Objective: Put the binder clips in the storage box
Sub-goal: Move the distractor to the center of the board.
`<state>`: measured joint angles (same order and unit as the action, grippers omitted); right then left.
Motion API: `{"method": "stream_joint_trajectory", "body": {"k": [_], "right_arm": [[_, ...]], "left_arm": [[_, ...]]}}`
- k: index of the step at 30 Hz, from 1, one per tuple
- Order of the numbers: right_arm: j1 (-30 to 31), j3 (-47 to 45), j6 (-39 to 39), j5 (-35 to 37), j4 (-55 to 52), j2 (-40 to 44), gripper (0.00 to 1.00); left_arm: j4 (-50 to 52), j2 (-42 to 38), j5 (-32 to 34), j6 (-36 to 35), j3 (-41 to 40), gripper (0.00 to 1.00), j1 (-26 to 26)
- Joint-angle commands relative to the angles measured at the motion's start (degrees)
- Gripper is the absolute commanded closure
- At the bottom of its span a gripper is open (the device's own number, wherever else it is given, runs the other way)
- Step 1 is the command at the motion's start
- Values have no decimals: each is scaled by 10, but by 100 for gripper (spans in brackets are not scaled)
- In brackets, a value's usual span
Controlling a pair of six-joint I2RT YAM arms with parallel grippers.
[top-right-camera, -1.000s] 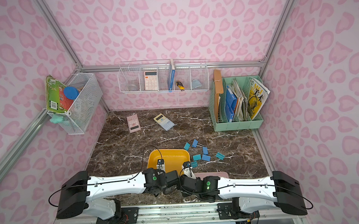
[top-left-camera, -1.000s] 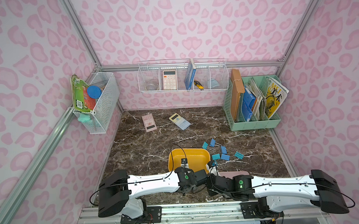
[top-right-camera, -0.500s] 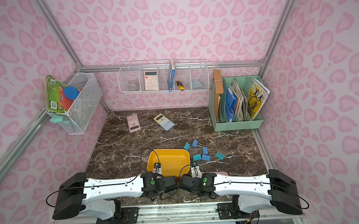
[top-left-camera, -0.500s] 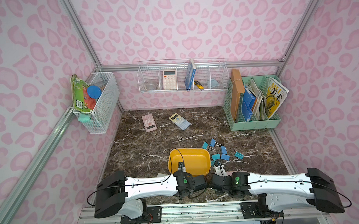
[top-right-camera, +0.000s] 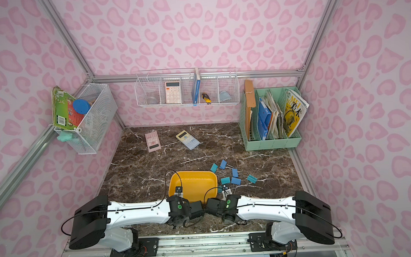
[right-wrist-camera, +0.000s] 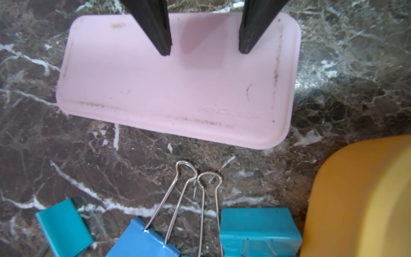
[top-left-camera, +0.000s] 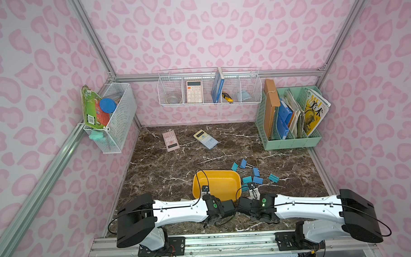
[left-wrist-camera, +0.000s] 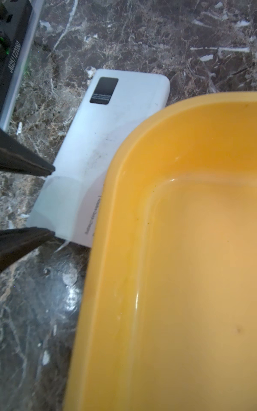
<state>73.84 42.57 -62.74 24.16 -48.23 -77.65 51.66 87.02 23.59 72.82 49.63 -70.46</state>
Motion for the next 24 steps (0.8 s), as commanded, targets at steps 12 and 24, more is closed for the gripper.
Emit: {"method": "stream_joint_trajectory", "body": {"k": [12,24], "right_arm": [[16,47,8,7,74,-60,40],[37,100,13,-2,104,-74,39]], "left_arm": [[-76,18,-11,-25,-31,58,12],[-58,-18,1,-17,-39,59,2]]}}
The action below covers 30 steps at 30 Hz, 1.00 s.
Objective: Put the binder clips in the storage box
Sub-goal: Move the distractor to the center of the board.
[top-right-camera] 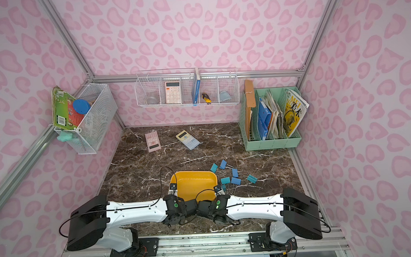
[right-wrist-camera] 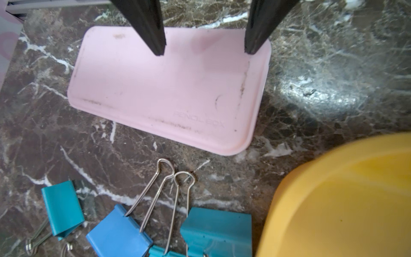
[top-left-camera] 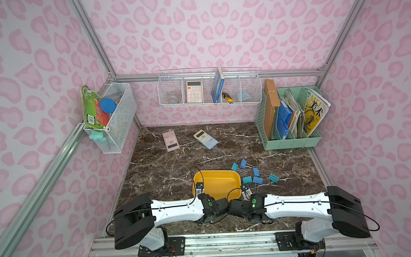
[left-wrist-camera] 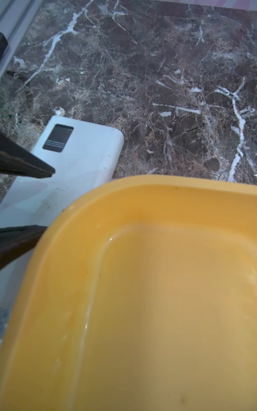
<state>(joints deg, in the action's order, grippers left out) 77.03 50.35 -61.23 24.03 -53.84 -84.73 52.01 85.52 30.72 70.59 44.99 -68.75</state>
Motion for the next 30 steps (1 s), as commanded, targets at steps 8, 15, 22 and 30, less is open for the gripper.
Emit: {"method": "stream_joint_trajectory", "body": {"k": [8,15,22,30], "right_arm": [[-9,-10,4,-8,232,40,38],[-26,-47,16,-31,297,42,37],[-41,-73,24,-39,306,30,38],[-27,-75,1,-32,263,25,39]], "left_arm": [[-140,-97,-90,-23,15,55,-50],[-251,-104,-107,-9,-66,44,-48],[-224,-98,-84,4,-78,42,-28],[-210,-96,-103,3,-104,44,-10]]}}
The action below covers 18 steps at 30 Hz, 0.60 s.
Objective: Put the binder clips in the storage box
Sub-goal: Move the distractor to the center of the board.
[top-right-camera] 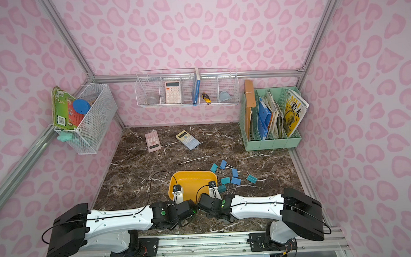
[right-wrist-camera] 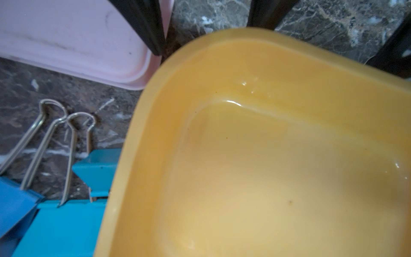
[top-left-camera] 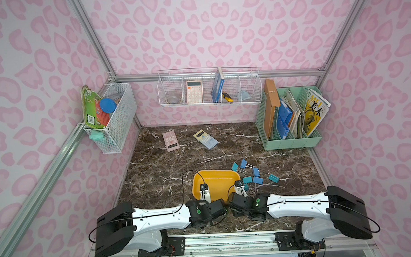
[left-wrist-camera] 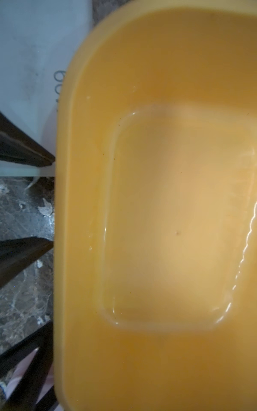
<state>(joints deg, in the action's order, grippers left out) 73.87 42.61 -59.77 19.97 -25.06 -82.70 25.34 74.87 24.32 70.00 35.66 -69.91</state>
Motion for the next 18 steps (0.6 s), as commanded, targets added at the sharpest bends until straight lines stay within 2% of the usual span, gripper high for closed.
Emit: {"method": "stream_joint_trajectory", "body": {"k": [1,11,18], "right_arm": [[6,0,-16,12,-33,8,39],[3,-40,-34,3,-62,18,41],[-9,-92,-67,15,-106,76,42]], "left_arm": [[59,16,-40,8,-11,44,2],[39,69,-68,11,-28,47,-15],[76,5,-57,55,-79,48,-24]]}}
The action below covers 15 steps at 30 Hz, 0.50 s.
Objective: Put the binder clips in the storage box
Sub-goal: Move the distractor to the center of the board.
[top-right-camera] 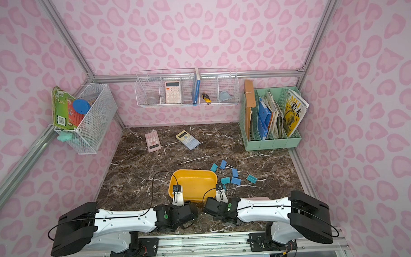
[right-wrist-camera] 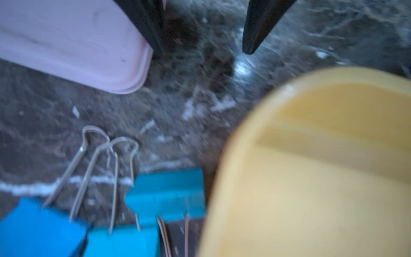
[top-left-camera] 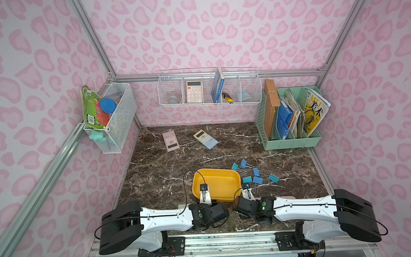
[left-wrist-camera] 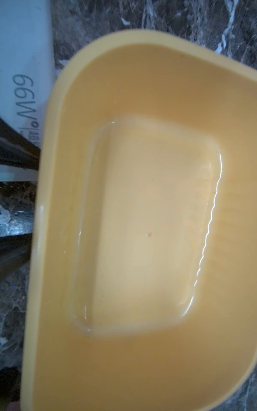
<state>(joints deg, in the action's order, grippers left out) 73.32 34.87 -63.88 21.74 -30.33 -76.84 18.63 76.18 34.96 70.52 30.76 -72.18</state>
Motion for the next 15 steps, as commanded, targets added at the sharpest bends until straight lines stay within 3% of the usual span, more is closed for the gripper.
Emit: {"method": "stream_joint_trajectory", "body": {"k": [1,10,15], "right_arm": [[-8,-26,-33,-3,-61,31,42],[-71,-45,-49,69,-165,173,41],[-87,-55,30,18,-24,234,40]], "left_arm": [[151,-22,-160,54,-37,48,-2],[188,-69,-138,34,-19,47,-10],[220,-43,-121,-8,64,45,-31]]}}
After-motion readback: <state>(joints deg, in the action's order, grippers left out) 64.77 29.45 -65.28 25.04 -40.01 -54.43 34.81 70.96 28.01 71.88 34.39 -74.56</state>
